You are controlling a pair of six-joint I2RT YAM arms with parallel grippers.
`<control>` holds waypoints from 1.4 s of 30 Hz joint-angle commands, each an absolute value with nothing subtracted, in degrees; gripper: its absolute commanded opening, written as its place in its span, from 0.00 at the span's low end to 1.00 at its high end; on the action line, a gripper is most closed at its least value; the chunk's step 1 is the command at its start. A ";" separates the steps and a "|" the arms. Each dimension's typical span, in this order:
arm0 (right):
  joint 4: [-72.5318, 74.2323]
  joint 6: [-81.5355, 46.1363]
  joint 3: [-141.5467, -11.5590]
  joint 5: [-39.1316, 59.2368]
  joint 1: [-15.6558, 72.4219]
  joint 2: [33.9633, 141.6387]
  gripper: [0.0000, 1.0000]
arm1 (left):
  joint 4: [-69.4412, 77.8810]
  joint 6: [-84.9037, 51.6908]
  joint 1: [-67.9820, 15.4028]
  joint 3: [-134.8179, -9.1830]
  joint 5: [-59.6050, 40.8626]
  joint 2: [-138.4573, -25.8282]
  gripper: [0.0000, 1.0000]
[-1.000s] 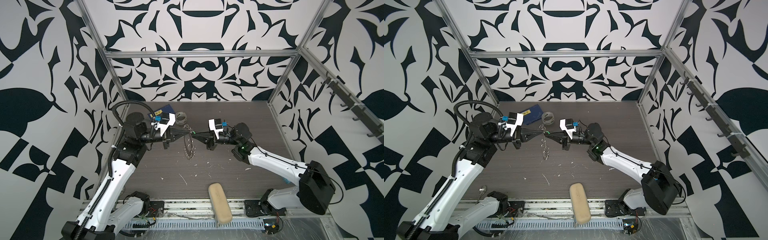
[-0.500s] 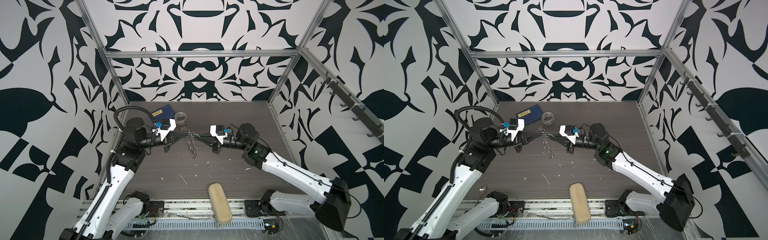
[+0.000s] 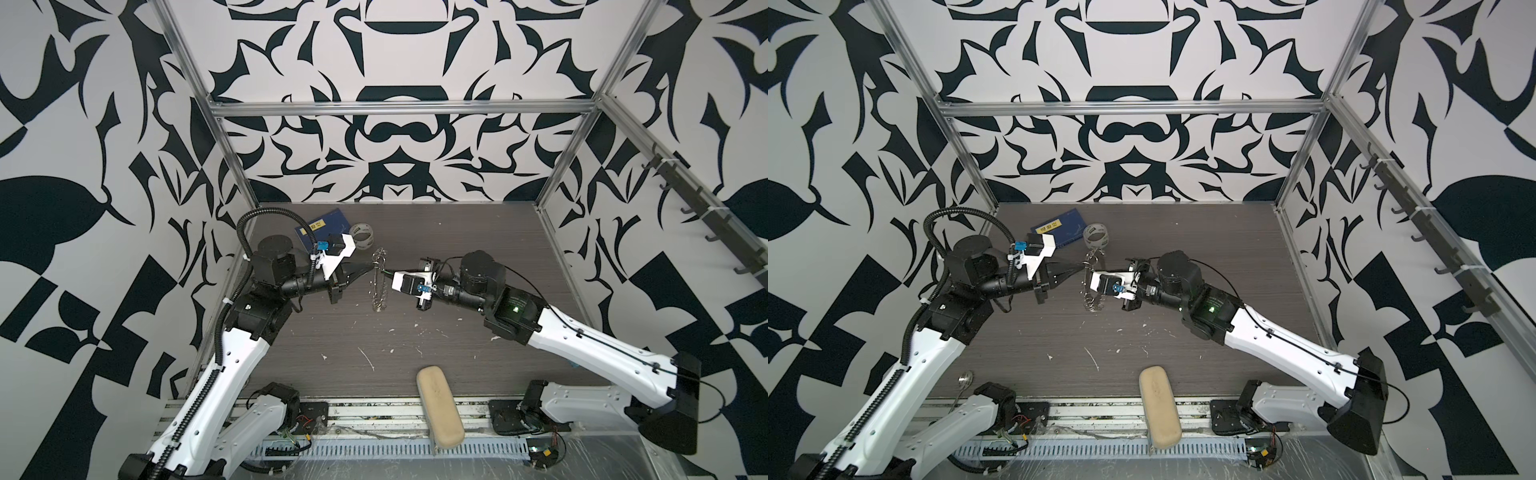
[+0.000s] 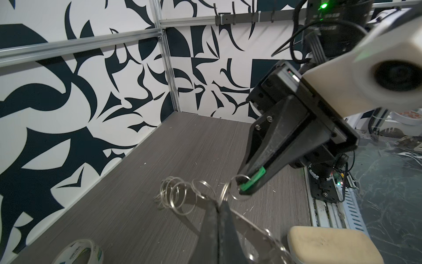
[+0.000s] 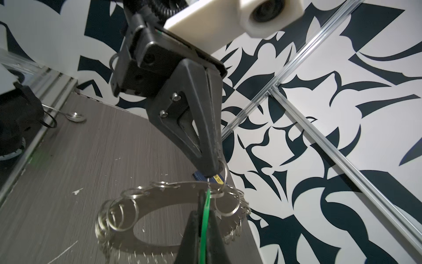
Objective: Remove the keys from the keyring
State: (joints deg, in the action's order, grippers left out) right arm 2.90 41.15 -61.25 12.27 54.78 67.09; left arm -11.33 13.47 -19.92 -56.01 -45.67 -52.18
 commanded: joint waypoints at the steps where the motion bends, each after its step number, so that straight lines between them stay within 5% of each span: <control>1: -0.56 48.58 -64.35 11.11 56.73 66.87 0.00 | -11.24 12.64 -19.71 -58.18 -39.26 -51.81 0.00; 15: -8.72 62.09 -71.98 6.56 57.70 68.94 0.00 | -13.20 10.74 -23.35 -58.29 -33.41 -52.20 0.00; 42: -15.65 73.46 -76.56 17.51 57.22 72.44 0.00 | 0.88 5.87 -26.34 -53.53 -34.57 -53.18 0.00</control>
